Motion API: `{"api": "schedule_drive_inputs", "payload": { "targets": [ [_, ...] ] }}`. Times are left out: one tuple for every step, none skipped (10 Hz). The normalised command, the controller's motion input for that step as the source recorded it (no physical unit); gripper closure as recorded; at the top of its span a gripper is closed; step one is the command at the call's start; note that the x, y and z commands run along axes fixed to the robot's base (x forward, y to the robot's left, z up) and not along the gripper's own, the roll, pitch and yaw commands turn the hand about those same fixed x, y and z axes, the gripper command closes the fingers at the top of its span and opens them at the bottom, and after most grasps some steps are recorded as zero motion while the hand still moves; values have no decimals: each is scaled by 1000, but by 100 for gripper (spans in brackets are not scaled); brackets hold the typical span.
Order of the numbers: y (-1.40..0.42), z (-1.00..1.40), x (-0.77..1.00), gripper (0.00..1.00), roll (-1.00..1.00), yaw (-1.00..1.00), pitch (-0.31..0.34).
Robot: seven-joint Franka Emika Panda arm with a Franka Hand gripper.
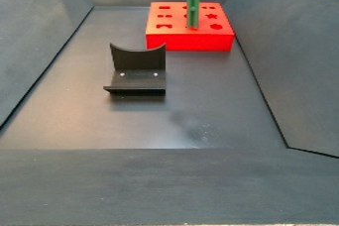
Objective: Pick up the 3 prong object. Move up. Move to above the board. Insert the 3 prong object.
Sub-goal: Insert the 3 prong object.
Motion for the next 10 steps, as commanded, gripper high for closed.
{"api": "schedule_drive_inputs", "payload": {
  "targets": [
    [0,-491,-17,100,164,0,-161],
    [0,-491,0,100,166,0,-159],
    [0,-534,-3,100,164,0,-181],
    [0,-597,0,100,161,0,-201],
    [0,-640,0,100,109,0,-236],
    [0,-669,-60,100,97,0,-276],
    [0,-671,-66,100,83,0,-283],
    [0,-711,-46,100,30,0,-269],
    [0,-423,0,100,0,0,-171],
    [0,0,0,100,0,0,0]
  ]
}}
